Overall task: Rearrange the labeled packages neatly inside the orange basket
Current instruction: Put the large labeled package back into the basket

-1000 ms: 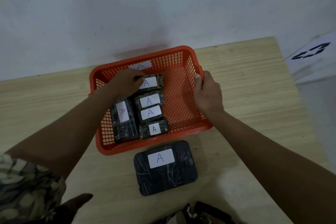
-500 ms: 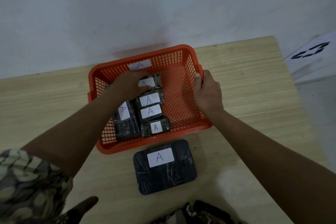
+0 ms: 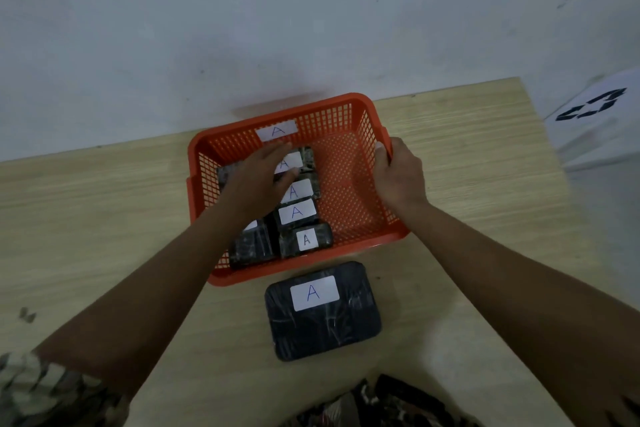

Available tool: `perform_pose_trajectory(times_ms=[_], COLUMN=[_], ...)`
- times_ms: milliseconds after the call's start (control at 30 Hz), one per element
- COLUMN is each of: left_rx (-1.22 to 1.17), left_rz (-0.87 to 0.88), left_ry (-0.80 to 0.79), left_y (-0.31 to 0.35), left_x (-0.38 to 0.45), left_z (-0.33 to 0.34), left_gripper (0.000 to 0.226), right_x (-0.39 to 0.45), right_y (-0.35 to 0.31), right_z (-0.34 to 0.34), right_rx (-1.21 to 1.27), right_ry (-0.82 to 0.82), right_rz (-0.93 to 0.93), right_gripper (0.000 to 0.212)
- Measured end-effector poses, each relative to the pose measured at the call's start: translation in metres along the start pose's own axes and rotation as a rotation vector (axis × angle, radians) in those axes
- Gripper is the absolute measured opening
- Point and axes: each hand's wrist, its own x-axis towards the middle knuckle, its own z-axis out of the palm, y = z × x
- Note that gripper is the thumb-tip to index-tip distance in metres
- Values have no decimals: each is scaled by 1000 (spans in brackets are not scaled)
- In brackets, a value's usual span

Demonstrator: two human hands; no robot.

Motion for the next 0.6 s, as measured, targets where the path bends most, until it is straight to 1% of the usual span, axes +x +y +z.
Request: perform_pose_trajectory(times_ms=[100,167,267,333,467,533,600], left_rx=[-10,-20,-42,-53,-46,-26,1], left_rz=[30,49,66,71,87,94,65], left_ry=[19,17,35,31,12,28,34], left_y=[8,11,13,14,14,12,9], left_x=[-36,-62,-98,-120,-153,-163,-169], left_z=[-9,-12,-10,-6,5,11,16], left_gripper=[52,52,51,53,60,58,52], right_x=[-6,-14,-42,-68,-127,-153,-176], right_y=[-6,-11,-16,-13,4,17,30], right_z=[-8,-15,-21,-23,-21,-15,-8], right_rx=[69,59,19,-23,-75,-113,-170], right_ry=[13,51,119,124,100,82,11], right_rz=[-9,-73,-270,-416,-617,-722,-770], right_gripper=[42,43,33,27,18,12,10])
